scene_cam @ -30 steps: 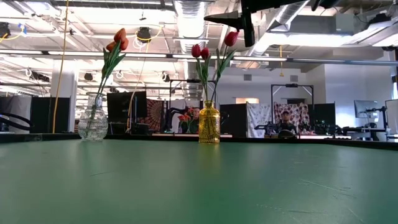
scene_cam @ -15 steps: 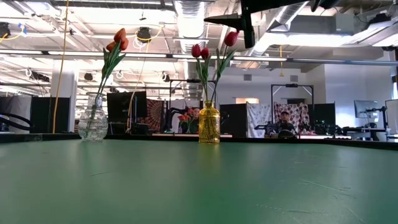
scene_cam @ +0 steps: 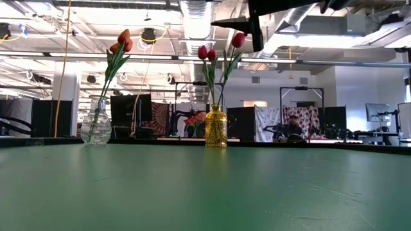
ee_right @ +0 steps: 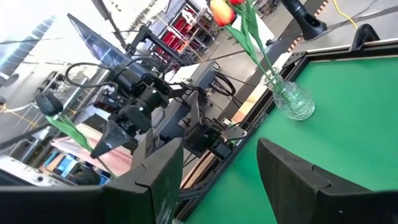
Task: Sort flowers into vase by color
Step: Put the black flower into the bottom transparent vase
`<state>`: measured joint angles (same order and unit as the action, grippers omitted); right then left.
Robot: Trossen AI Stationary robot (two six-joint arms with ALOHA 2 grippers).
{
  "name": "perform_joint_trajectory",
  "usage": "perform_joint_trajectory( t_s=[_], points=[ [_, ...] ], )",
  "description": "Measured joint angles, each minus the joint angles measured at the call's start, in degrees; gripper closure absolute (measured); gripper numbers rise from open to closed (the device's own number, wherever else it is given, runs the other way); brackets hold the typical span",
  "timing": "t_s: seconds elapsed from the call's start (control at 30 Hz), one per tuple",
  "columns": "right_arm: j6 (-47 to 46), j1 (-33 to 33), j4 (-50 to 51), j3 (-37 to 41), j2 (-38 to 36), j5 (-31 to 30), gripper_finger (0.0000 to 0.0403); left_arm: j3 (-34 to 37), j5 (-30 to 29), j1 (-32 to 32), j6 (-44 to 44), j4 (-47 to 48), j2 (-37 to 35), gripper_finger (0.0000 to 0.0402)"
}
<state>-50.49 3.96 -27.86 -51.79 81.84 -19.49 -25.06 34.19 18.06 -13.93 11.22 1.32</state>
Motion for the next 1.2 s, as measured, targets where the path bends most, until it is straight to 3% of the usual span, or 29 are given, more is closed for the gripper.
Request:
perform_joint_trajectory(
  t_s=[0.87, 1.07, 1.2],
  points=[
    [-0.6, -0.4, 0.8, 0.0, 0.0, 0.0, 0.0173, 0.2, 1.6, 0.0, -0.1, -3.6, 0.7, 0.0401],
    [-0.6, -0.5, 0.9, 0.0, 0.0, 0.1, 0.0173, 7.7, 3.3, 0.0, -6.3, -15.6, 0.8, 0.0401],
    [-0.6, -1.0, 0.9, 0.0, 0.0, 0.1, 0.0173, 8.4, 3.9, 0.0, -5.7, -14.7, 0.0, 0.0401]
  ],
)
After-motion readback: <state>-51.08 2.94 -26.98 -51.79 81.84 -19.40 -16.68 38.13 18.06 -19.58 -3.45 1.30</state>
